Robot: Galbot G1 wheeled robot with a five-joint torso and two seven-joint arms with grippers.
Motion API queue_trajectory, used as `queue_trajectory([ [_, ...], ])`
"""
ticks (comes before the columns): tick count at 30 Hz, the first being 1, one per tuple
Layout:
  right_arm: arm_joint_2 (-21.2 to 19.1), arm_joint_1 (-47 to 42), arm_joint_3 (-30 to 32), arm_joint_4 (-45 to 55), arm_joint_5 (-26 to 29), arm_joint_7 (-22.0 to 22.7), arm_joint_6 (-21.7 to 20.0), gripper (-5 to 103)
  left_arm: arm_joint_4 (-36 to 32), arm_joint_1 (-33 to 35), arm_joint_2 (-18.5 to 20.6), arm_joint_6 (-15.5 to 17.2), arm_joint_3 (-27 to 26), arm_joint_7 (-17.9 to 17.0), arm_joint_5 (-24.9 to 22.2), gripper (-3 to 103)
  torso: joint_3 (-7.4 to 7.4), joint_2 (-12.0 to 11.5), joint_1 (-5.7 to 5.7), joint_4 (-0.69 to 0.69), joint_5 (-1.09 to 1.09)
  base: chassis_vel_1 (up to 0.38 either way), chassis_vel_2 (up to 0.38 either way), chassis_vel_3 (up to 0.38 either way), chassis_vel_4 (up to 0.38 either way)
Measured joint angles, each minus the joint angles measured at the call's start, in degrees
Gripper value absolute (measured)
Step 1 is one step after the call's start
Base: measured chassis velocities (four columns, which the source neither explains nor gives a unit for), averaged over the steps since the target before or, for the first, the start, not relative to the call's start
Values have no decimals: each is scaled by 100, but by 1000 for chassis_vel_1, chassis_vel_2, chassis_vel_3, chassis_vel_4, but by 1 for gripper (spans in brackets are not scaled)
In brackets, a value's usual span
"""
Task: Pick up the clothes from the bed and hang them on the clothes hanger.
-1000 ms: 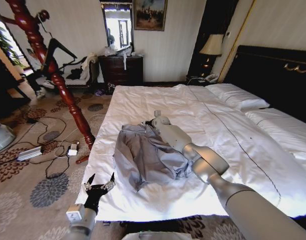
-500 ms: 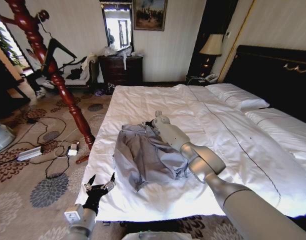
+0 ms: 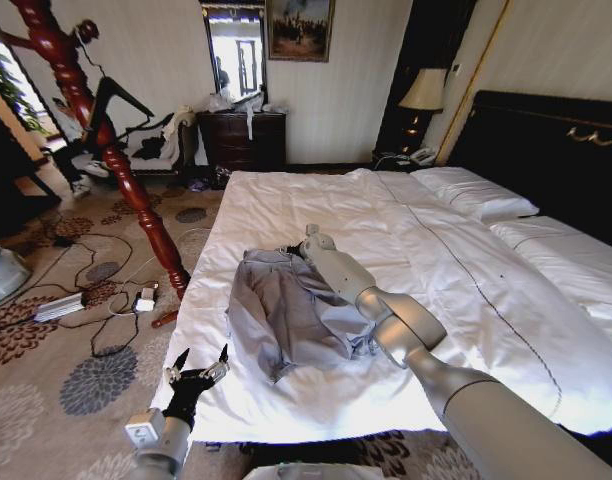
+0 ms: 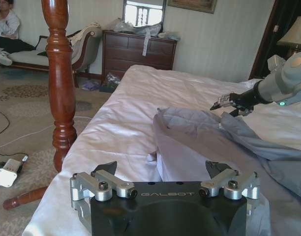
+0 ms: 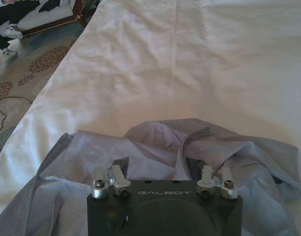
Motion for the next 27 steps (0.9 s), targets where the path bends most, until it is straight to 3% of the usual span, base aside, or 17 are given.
queue_trajectory([
  [2, 11, -1, -24, -13, -35, -3, 4, 60, 1, 0, -9, 0, 0, -1, -4, 100, 0, 0, 0, 2, 0, 0, 0, 0, 0],
  [5, -6, -17, -61, -39, -146, -12, 25, 44, -4, 3, -35, 0, 0, -2, -6, 100, 0, 0, 0, 1, 0, 0, 0, 0, 0],
  [8, -37, -35, -89, -5, -184, 4, 25, 38, -4, 8, -41, -1, -2, -2, -5, 100, 0, 0, 0, -1, 0, 0, 0, 0, 0],
  [14, -20, -47, -133, -69, -351, -8, 52, 12, 4, -2, -37, 0, 1, -3, -5, 100, 0, 1, 0, 2, 0, 0, 0, 0, 0],
  [18, -47, -64, -136, -128, -453, -47, 85, 1, -29, -8, -35, 17, 5, -11, -6, 100, 0, 1, 0, 1, 0, 0, 0, 0, 0],
  [27, -369, -264, -144, 342, -383, 70, 40, 0, -67, -2, 5, 40, -1, -25, -5, 100, 0, 1, 0, 2, 1, 0, 0, 0, 0],
])
